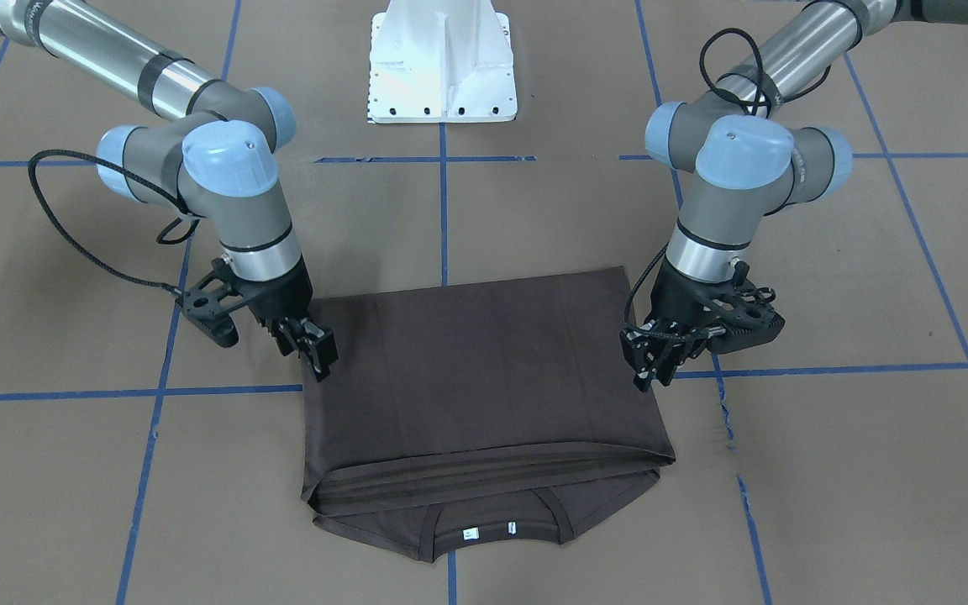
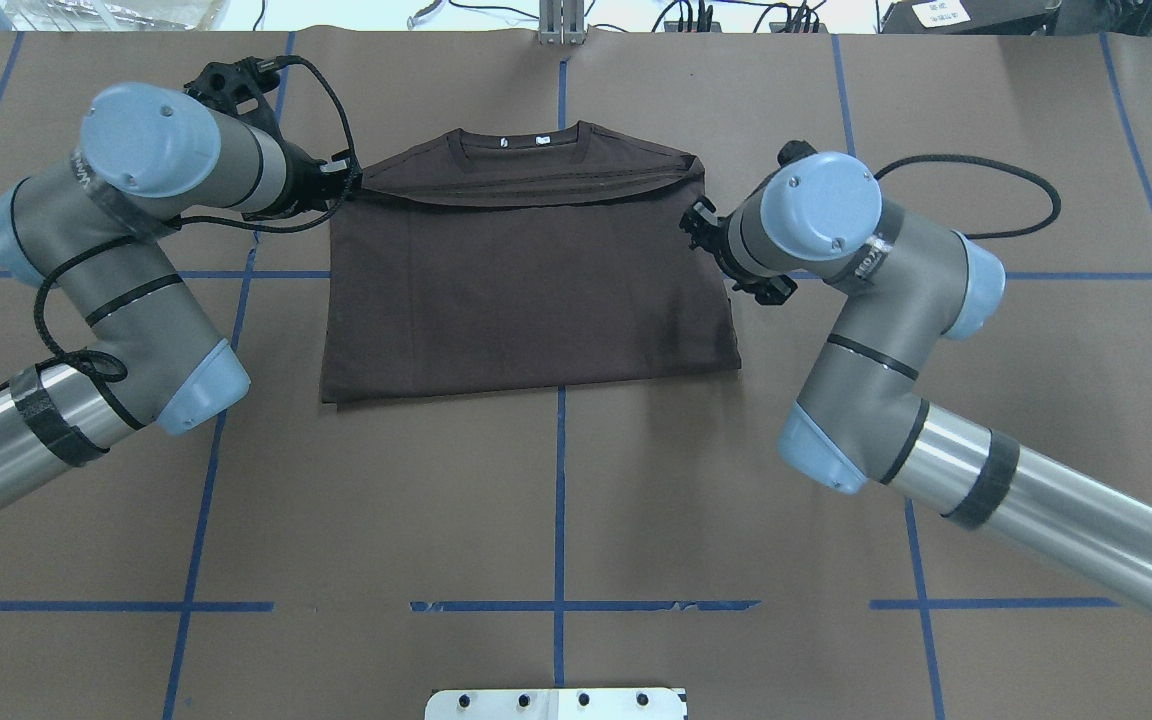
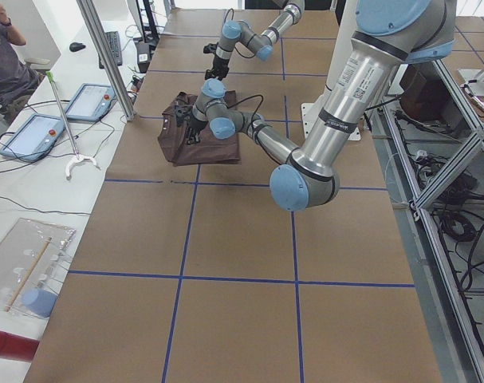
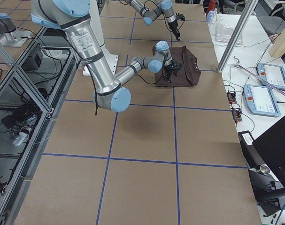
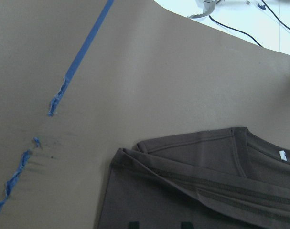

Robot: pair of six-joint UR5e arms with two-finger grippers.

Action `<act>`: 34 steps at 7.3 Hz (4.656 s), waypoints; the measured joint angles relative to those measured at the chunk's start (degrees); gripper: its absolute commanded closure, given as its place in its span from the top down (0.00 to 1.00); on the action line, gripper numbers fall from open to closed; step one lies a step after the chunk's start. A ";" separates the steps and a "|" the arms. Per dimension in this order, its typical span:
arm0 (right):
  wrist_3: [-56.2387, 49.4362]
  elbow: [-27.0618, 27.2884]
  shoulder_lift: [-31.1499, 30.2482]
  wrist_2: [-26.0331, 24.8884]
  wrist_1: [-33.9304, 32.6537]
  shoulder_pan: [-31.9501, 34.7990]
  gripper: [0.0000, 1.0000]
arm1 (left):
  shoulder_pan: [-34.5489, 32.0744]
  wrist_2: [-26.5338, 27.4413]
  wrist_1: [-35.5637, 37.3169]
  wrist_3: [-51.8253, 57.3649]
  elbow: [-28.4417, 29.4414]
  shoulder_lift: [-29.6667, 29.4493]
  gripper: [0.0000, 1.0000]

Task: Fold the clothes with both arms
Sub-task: 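Move the right gripper to the folded shirt's corner nearest it and grasp, then rotate the folded shirt with the right gripper while the left gripper approaches, then grasp the shirt corner with the left gripper and drag it farther from the robot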

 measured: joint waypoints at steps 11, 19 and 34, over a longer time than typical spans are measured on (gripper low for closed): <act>6.08 6.39 -7.33 0.34 -0.13 -6.09 0.00 | -0.20 -0.19 0.71 -0.25 -4.55 2.51 0.43; 9.16 42.73 -30.29 9.49 -5.31 -34.88 1.00 | 0.20 -4.20 0.77 -0.89 -8.59 3.43 0.50; 9.23 39.83 -27.89 -6.10 -8.53 -23.74 1.00 | 25.48 -1.24 6.33 -21.62 -15.92 10.20 0.00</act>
